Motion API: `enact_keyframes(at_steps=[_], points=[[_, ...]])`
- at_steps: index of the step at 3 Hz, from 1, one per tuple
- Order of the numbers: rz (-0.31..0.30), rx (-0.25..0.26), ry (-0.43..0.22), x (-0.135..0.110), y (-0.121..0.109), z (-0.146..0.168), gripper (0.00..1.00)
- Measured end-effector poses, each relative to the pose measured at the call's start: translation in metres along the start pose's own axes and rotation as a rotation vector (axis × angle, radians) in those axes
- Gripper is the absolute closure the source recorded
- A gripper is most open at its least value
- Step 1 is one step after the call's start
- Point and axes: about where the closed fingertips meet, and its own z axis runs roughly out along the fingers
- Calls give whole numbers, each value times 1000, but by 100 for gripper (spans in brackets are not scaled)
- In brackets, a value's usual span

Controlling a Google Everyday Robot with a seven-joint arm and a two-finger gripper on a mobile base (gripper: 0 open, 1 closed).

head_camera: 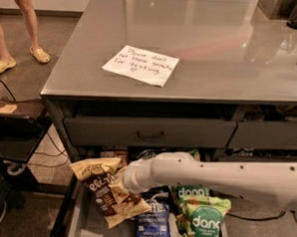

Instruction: Pick brown chip bag from middle drawer and place on counter

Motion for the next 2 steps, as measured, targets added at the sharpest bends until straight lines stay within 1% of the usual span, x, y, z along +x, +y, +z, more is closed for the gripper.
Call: enact_keyframes(at_steps=[1, 2], points=[[-15, 31, 35, -7, -12, -50, 100], [-36, 65, 64, -23, -28, -90, 100]])
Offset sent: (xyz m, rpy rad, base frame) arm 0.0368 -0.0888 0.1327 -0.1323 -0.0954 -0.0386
